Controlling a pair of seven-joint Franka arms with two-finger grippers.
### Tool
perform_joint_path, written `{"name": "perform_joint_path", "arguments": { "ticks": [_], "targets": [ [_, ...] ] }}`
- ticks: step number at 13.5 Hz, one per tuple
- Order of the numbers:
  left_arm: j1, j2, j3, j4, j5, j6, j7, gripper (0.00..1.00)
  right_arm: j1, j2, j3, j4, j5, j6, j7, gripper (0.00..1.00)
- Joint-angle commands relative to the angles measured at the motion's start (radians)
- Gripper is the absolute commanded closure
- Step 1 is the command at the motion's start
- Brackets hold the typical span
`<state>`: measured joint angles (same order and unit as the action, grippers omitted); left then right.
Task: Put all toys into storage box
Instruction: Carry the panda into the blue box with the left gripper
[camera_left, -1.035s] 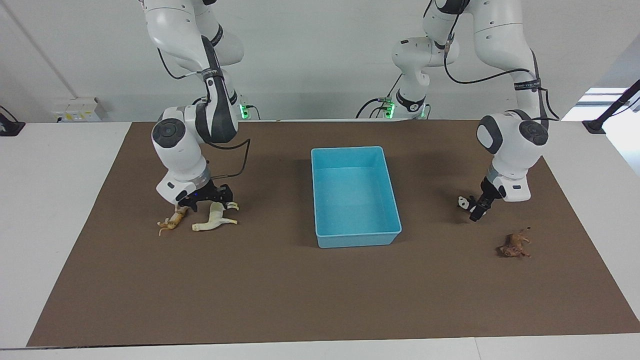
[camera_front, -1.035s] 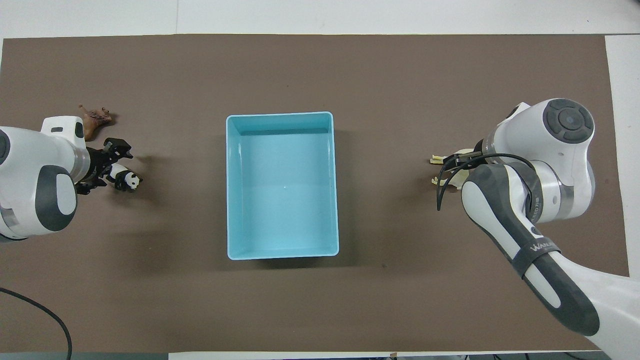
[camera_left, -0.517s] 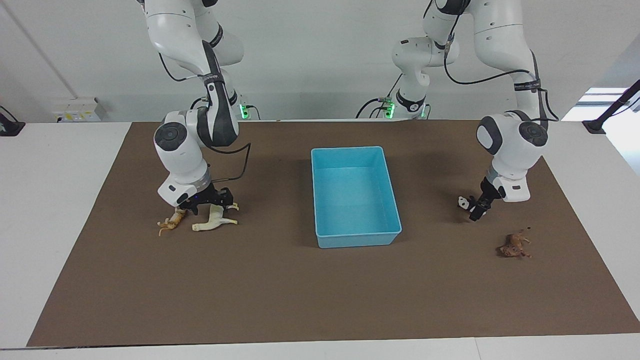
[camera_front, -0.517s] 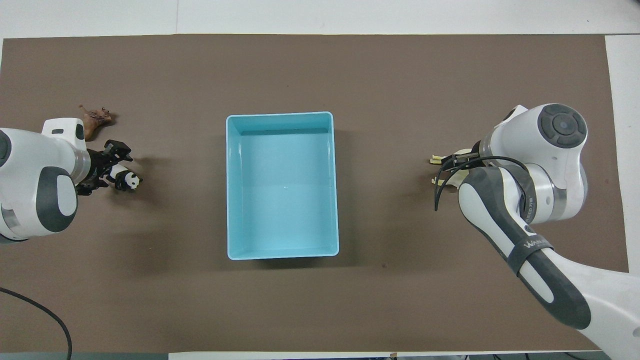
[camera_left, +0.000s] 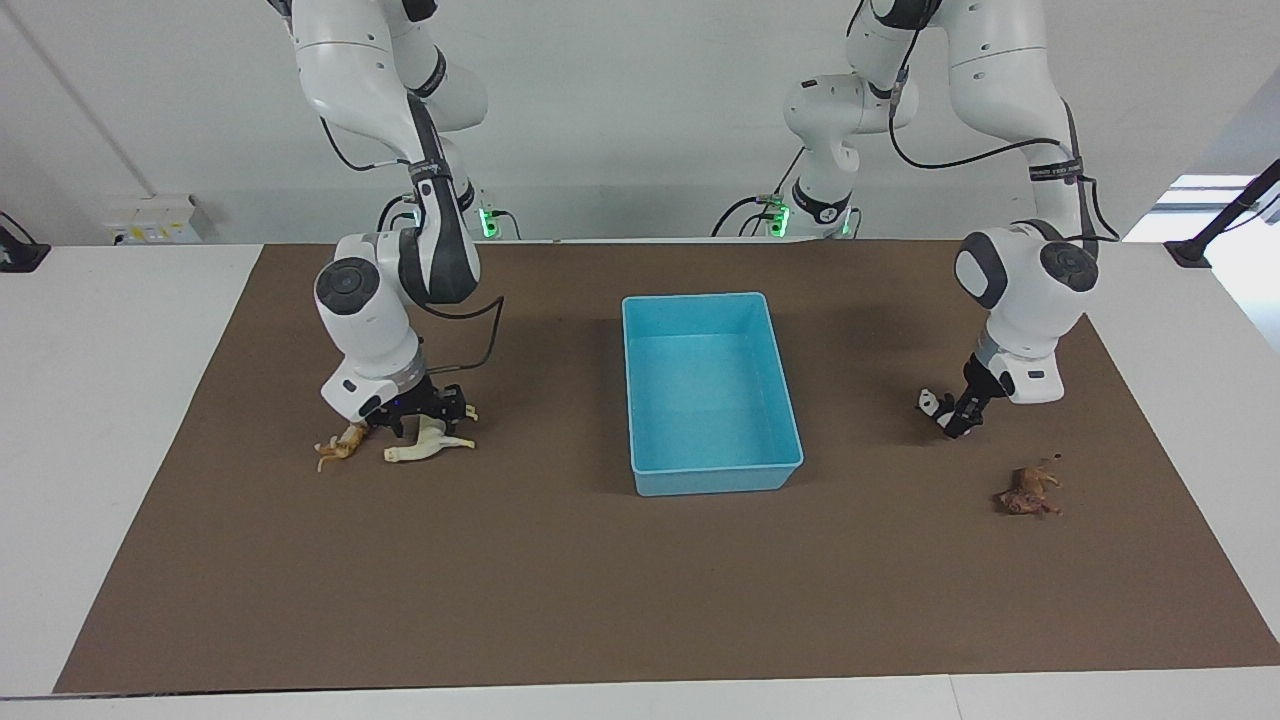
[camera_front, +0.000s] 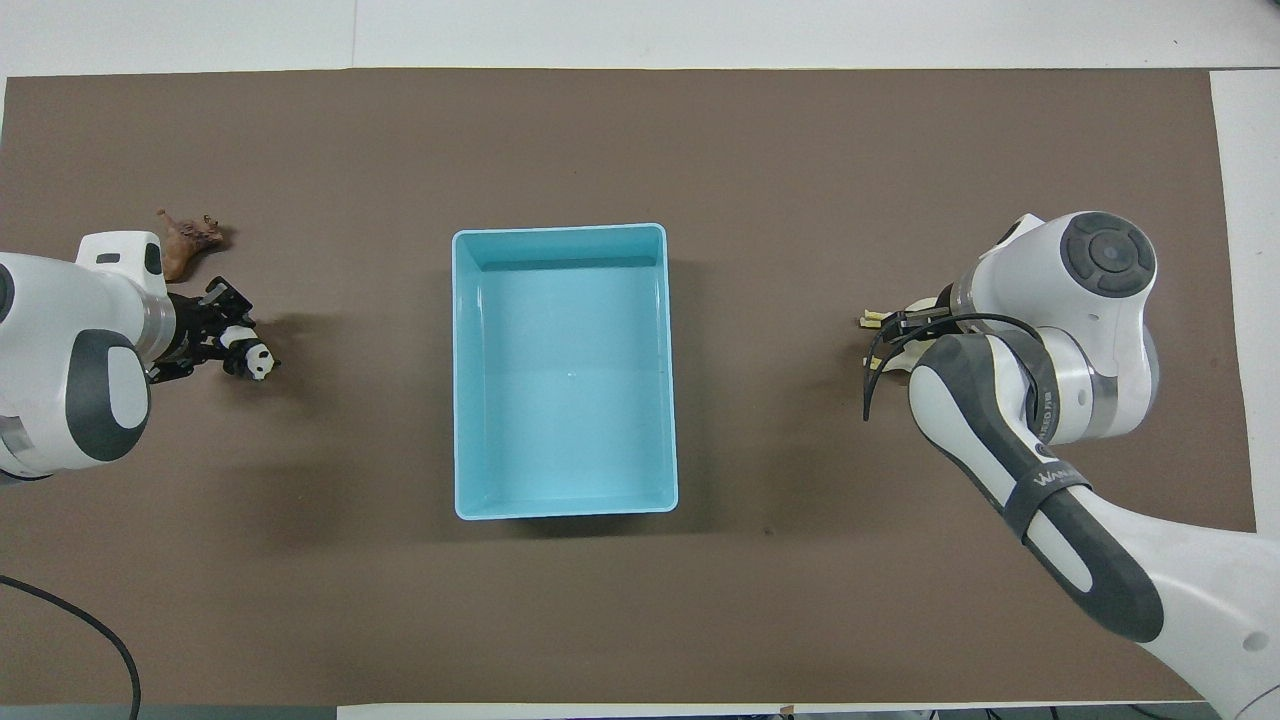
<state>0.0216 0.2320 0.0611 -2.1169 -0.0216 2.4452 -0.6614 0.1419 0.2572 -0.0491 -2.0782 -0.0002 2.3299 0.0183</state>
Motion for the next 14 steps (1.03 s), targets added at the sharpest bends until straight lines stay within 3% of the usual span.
{"name": "perform_joint_path", "arguments": {
  "ticks": [1,3,5,7,9,12,14],
  "targets": [
    [-0.015,0.000,-0.010,0.165,-0.030,-0.192,-0.032,0.82,-0.007,-0.006,0.003,-0.013,-0.001,0.017,0.000,0.45],
    [-0.075,0.000,-0.010,0.314,-0.112,-0.357,-0.058,0.82,-0.008,-0.006,0.003,-0.014,-0.001,0.020,-0.012,0.54],
    [-0.152,0.000,-0.014,0.417,-0.168,-0.438,-0.157,0.81,-0.012,-0.007,0.003,-0.020,-0.001,0.025,-0.017,0.64],
    [-0.265,-0.003,-0.017,0.448,-0.201,-0.434,-0.283,0.80,-0.013,-0.006,0.003,-0.007,-0.003,0.008,-0.015,0.97],
    [-0.394,-0.003,-0.017,0.425,-0.204,-0.346,-0.339,0.77,-0.013,-0.006,0.003,0.038,-0.001,-0.035,-0.008,1.00],
    [-0.498,-0.020,-0.015,0.318,-0.202,-0.281,-0.353,0.74,-0.013,-0.006,0.003,0.162,0.000,-0.167,-0.001,1.00],
    [-0.528,-0.060,-0.015,0.206,-0.202,-0.201,-0.340,0.61,-0.010,-0.006,0.003,0.236,0.020,-0.239,0.014,1.00]
  ]
}}
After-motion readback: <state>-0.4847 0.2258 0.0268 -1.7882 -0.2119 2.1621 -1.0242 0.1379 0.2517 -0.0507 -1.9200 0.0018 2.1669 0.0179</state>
